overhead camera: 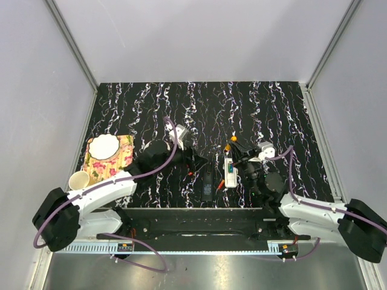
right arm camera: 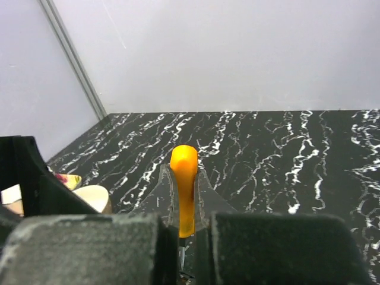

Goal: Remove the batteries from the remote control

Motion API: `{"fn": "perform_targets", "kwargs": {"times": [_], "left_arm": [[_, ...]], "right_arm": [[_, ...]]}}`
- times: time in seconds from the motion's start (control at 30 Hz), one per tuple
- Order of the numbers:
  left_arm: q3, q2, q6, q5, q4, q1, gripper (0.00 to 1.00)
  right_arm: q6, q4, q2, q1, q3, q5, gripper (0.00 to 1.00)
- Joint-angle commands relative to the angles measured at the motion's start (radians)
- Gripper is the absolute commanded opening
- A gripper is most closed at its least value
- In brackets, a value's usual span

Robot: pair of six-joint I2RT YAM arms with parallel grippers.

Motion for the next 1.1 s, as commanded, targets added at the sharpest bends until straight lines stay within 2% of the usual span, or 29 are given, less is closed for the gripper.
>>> {"fn": "perform_targets", "kwargs": {"times": [0.0,0.13,0.2,0.33,0.37,0.57,0.67,0.77,0.93,1.07], "left_arm": [[0.042,-0.006,0.056,-0.135,-0.124,-0.061,0.81],[0.13,0.143,0.041,-0.123,-0.161,-0.085,0.81],[0.225,0.213,0.05,-0.109,-0.195,-0.12,0.81],[0.439,0.448,0.088,-0.149,-0.374,-0.191,0.82],[0.516,0.486,0.083,-0.144,-0.397,-0.197,0.83],[0.718,0.72,0.031,-0.173,-0.512,-0.22,0.84],[0.827,0.807,0.021,-0.291,-0.649,-0.253,0.85],[0.847,0.853,-0.008,-0.328,-0.681,-0.268,0.86],[0.836,0.889,-0.01,-0.293,-0.614,-0.288,0.87],[0.882,0.932,-0.024,-0.289,-0.637,-0.297,0.85]], "right_arm": [[-0.069,-0.123,-0.091,-0.04,-0.04,-0.005,0.0],[-0.037,-0.238,-0.167,-0.129,-0.045,0.01,0.0],[-0.032,-0.294,-0.216,-0.181,-0.036,0.042,0.0],[-0.008,-0.426,-0.305,-0.238,-0.019,0.194,0.0],[0.004,-0.434,-0.313,-0.248,-0.02,0.22,0.0],[0.044,-0.473,-0.391,-0.288,-0.046,0.354,0.0],[0.029,-0.474,-0.42,-0.299,-0.057,0.364,0.0],[0.026,-0.474,-0.436,-0.308,-0.062,0.355,0.0],[0.035,-0.474,-0.436,-0.311,-0.059,0.364,0.0],[0.038,-0.474,-0.439,-0.313,-0.054,0.372,0.0]]}}
